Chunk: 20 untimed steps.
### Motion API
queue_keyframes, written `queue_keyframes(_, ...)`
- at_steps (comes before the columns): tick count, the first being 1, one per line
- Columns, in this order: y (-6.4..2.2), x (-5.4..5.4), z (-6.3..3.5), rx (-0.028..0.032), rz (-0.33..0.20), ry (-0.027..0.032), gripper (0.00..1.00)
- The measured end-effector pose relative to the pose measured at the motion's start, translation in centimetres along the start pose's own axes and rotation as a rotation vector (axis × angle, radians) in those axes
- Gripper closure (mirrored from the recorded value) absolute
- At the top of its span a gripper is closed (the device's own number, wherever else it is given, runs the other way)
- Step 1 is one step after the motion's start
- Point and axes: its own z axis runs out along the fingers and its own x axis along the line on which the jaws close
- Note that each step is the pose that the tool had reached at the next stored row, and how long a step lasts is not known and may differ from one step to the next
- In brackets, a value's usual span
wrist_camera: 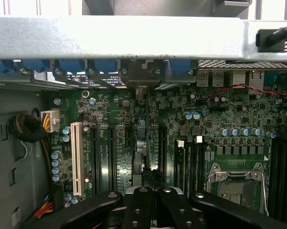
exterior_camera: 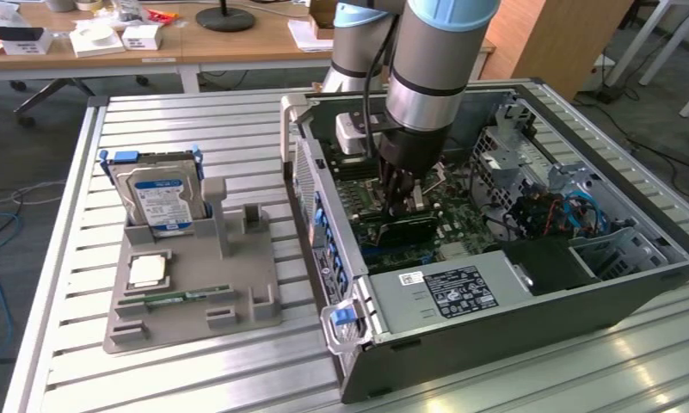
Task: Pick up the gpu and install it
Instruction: 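Press down on the gpu until it lock into place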
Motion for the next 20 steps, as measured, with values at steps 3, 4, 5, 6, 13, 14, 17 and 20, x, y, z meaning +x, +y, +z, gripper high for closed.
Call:
queue_keyframes(3, 0.00, 0.00, 0.00, 0.0001, 0.000, 0.0000, 0.90)
queue_keyframes(4, 0.00, 0.00, 0.00, 0.0001, 0.000, 0.0000, 0.90)
queue_keyframes(5, 0.00, 0.00, 0.01, 0.0001, 0.000, 0.0000, 0.90)
queue_keyframes(6, 0.00, 0.00, 0.01, -0.0001, 0.000, 0.0002, 0.90)
queue_keyframes(13, 0.00, 0.00, 0.04, 0.0000, 0.000, 0.0000, 0.90)
queue_keyframes(14, 0.00, 0.00, 0.06, 0.0001, 0.000, -0.0001, 0.90)
queue_keyframes(17, 0.00, 0.00, 0.07, 0.0000, 0.000, 0.0001, 0.90)
queue_keyframes(20, 0.00, 0.00, 0.08, 0.0000, 0.000, -0.0001, 0.90)
